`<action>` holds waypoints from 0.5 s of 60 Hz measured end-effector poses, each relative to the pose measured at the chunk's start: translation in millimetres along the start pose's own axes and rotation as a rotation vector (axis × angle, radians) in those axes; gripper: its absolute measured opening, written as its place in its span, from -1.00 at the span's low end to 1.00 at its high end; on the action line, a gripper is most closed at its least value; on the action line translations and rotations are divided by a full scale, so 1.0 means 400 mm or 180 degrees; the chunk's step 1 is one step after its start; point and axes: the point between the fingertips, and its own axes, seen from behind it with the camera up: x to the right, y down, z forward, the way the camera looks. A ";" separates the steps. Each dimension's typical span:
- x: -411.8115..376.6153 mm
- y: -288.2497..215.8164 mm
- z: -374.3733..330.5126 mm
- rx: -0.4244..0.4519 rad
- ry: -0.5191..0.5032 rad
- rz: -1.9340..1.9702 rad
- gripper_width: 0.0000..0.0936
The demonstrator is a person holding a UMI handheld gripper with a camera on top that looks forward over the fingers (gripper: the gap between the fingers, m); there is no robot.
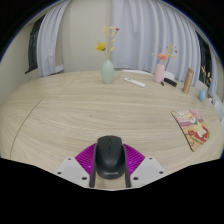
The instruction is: Arrange mouse
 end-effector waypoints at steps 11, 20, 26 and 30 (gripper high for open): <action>0.045 -0.102 -0.062 0.0065 -0.0049 0.0202 -0.15; 0.219 -0.344 -0.135 0.0440 0.0029 0.0367 -0.15; 0.422 -0.452 -0.140 0.0565 0.0255 0.0394 -0.16; 0.575 -0.474 -0.117 0.0585 0.0474 0.0360 -0.15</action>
